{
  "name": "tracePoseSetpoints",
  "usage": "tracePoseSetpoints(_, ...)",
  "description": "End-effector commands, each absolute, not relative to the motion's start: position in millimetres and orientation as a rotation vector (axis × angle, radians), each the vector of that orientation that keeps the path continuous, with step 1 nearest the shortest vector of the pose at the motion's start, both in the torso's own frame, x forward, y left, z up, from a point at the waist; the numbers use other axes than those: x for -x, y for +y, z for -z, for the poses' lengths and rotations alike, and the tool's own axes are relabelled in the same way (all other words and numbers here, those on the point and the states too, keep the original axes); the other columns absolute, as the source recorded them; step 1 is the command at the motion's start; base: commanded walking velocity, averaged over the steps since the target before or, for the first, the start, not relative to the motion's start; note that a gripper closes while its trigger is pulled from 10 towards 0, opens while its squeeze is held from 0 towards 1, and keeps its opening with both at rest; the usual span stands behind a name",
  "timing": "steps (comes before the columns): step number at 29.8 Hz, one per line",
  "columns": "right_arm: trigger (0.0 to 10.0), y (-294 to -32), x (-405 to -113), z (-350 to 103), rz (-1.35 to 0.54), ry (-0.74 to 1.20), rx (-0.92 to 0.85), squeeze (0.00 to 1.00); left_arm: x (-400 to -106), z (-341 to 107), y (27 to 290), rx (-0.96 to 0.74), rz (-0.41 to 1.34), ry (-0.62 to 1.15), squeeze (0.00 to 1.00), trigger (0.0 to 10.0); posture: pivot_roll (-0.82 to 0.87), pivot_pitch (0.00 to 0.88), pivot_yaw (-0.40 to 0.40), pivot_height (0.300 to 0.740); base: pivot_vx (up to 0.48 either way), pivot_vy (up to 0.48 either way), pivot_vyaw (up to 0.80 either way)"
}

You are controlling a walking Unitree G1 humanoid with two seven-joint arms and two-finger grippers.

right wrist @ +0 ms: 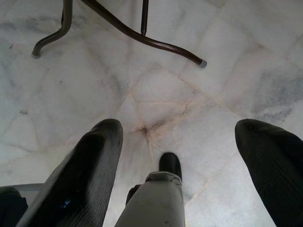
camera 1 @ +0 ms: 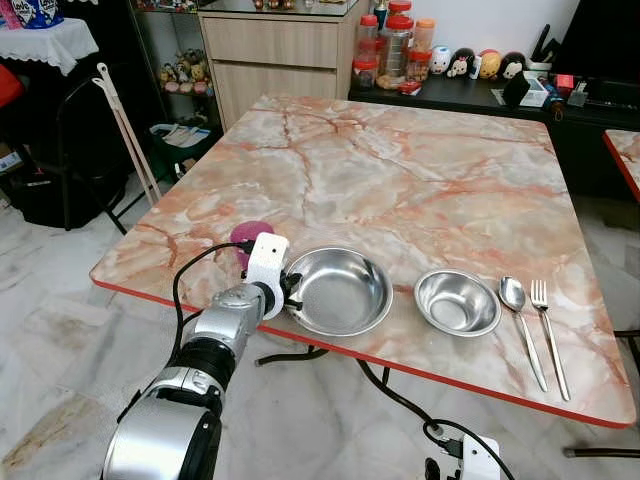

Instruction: Setting the table

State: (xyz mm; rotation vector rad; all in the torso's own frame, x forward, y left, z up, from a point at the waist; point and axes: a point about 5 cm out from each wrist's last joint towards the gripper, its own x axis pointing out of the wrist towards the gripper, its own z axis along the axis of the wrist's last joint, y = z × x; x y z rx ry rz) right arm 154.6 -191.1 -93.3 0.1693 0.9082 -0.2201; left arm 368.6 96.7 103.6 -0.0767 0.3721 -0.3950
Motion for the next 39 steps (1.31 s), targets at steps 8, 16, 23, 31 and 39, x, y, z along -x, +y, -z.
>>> tracePoseSetpoints(8, 10.0, -192, -156, 93, 0.223, 0.910, -0.175, 0.00, -363, -114, 83, 0.351, 0.417, 0.241, 0.00, 10.0, 0.01, 0.000, 0.011, 0.740, 0.000, 0.000, 0.00)
tracePoseSetpoints(16, 10.0, -193, -157, 92, 0.215, 0.907, -0.166, 0.00, -362, -125, 78, 0.464, 0.395, 0.150, 0.00, 10.0, 0.01, 0.000, 0.000, 0.740, 0.000, 0.000, 0.00)
tracePoseSetpoints(23, 10.0, -193, -162, 91, 0.208, 0.899, -0.163, 0.00, -364, -138, 82, 0.497, 0.348, 0.060, 0.00, 10.0, 0.02, 0.000, -0.003, 0.740, 0.000, 0.000, 0.00)
tracePoseSetpoints(31, 10.0, -192, -162, 90, 0.215, 0.896, -0.169, 0.00, -364, -151, 103, 0.549, 0.269, -0.036, 0.00, 10.0, 0.02, 0.000, -0.005, 0.740, 0.000, 0.000, 0.00)
tracePoseSetpoints(39, 10.0, -193, -163, 90, 0.226, 0.883, -0.177, 0.00, -358, -156, 110, 0.495, 0.255, -0.102, 0.00, 9.5, 0.03, 0.000, -0.005, 0.740, 0.000, 0.000, 0.00)
